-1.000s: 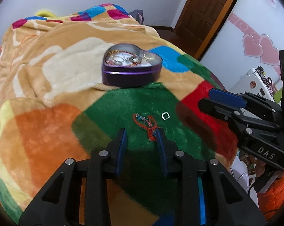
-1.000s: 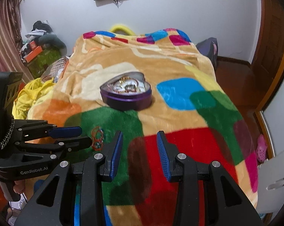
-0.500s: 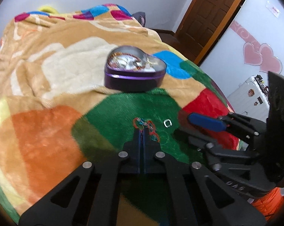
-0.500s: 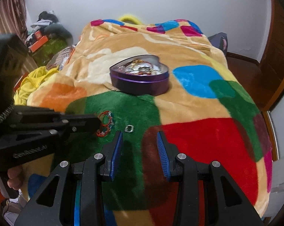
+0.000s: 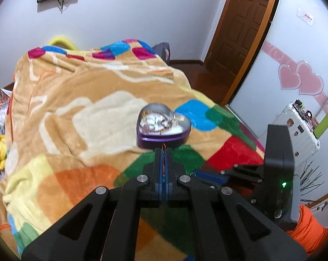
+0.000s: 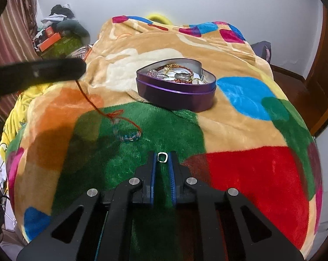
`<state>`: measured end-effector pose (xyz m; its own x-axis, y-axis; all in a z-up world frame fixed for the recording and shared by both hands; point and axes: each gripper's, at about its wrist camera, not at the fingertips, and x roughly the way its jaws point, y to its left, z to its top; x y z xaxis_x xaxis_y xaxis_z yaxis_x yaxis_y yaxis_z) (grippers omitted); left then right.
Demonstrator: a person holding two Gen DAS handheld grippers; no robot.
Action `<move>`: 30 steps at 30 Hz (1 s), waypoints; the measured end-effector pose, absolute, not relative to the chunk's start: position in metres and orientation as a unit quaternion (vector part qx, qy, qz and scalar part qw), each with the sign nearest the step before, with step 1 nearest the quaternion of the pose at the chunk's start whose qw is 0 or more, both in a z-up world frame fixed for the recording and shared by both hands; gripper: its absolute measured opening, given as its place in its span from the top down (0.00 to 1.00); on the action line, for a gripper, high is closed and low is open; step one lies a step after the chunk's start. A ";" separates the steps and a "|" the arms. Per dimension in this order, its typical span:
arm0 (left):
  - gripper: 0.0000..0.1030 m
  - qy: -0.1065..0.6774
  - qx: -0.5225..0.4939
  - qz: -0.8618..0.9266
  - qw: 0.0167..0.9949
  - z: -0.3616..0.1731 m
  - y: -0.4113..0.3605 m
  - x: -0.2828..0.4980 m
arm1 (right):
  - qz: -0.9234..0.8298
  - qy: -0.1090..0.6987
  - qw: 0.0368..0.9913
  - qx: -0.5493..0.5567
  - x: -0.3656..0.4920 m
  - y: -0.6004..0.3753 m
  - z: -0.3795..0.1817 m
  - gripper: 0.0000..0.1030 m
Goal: Organize jewelry
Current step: 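Carry the small ring and red bracelet over the heart tin and lower them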
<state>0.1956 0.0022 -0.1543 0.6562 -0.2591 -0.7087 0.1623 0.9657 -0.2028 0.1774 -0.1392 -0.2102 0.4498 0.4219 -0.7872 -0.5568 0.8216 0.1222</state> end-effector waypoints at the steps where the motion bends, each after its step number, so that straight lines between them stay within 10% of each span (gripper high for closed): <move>1: 1.00 0.393 -0.060 -0.116 0.910 -0.151 0.002 0.196 | 0.289 0.437 0.849 -0.076 0.177 -0.140 -0.208 0.91; 30: 1.00 0.285 -0.050 -0.101 0.952 -0.061 0.015 0.215 | 0.279 0.336 0.899 -0.030 0.191 -0.155 -0.132 0.91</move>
